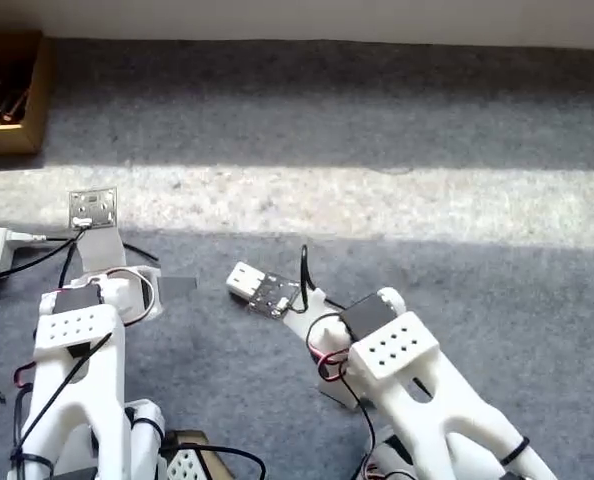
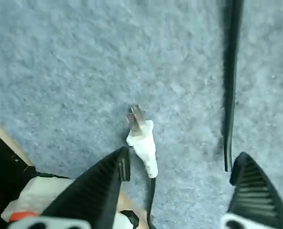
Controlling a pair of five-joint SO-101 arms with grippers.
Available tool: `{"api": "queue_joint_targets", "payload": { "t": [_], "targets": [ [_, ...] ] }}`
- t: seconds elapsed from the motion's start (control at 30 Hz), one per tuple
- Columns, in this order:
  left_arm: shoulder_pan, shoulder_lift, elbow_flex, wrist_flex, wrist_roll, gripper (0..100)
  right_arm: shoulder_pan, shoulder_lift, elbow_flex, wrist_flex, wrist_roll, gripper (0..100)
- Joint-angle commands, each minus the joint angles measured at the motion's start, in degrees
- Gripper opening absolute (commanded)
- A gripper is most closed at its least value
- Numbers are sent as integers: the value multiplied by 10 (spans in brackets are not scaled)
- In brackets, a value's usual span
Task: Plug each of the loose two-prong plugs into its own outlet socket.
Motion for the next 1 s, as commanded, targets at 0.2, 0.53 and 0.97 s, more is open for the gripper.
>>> {"api": "queue_joint_targets", "payload": {
  "t": [0.2, 0.53, 0.97],
  "targets": [
    [8, -1, -1, -7, -4, 425, 101, -15, 101, -7, 174, 205],
    [11, -1, 7, -14, -6, 425, 141, -15, 99, -21, 272, 130],
    [11, -1, 7, -21, -6, 425, 98, -15, 105, -72, 331, 156]
  ]
}}
